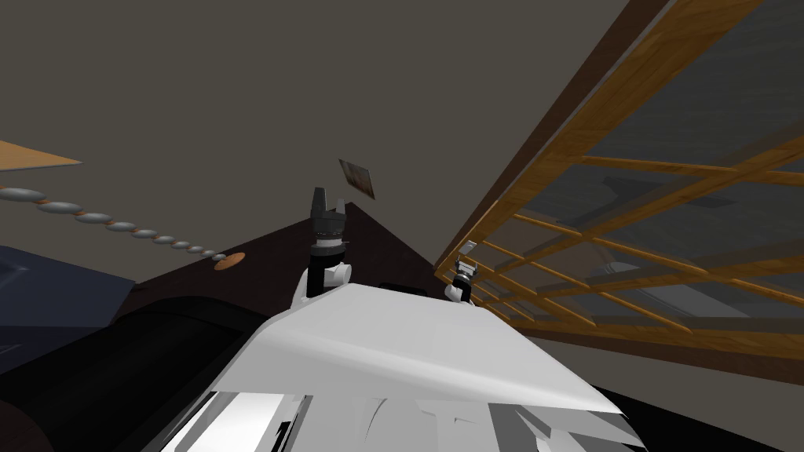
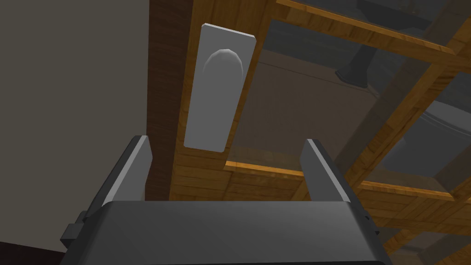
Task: Pull the door open
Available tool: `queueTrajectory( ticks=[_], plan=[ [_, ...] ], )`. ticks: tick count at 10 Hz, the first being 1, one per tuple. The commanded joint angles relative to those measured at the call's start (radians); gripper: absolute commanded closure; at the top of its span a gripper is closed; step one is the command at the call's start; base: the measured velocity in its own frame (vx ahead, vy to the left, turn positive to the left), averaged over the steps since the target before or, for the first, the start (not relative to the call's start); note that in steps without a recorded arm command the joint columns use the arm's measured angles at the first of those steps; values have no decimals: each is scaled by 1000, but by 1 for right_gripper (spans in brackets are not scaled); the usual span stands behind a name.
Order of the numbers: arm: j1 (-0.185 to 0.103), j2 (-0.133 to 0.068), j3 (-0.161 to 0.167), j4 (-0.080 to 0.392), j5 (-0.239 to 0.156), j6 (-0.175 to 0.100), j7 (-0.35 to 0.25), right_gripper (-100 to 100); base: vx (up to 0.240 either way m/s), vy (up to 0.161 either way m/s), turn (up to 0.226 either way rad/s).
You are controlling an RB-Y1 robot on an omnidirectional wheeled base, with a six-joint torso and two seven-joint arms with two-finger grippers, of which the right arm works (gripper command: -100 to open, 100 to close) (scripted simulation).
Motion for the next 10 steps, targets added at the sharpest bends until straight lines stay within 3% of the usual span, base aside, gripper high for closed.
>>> queueTrajectory(
  ticks=[1, 6, 7, 8, 10],
  plan=[
    [-9, 10, -3, 2, -2, 3, -45, -100, -62, -2, 7],
    [-29, 29, -10, 7, -8, 7, -136, -100, -52, -2, 6],
    [-26, 28, -10, 4, -7, 7, -122, -100, -20, -2, 1],
    [-13, 1, -9, 9, -8, 5, -157, -100, 110, -4, 52],
    [0, -26, -8, 16, -8, 3, -188, -100, 194, 3, 47]
  ],
)
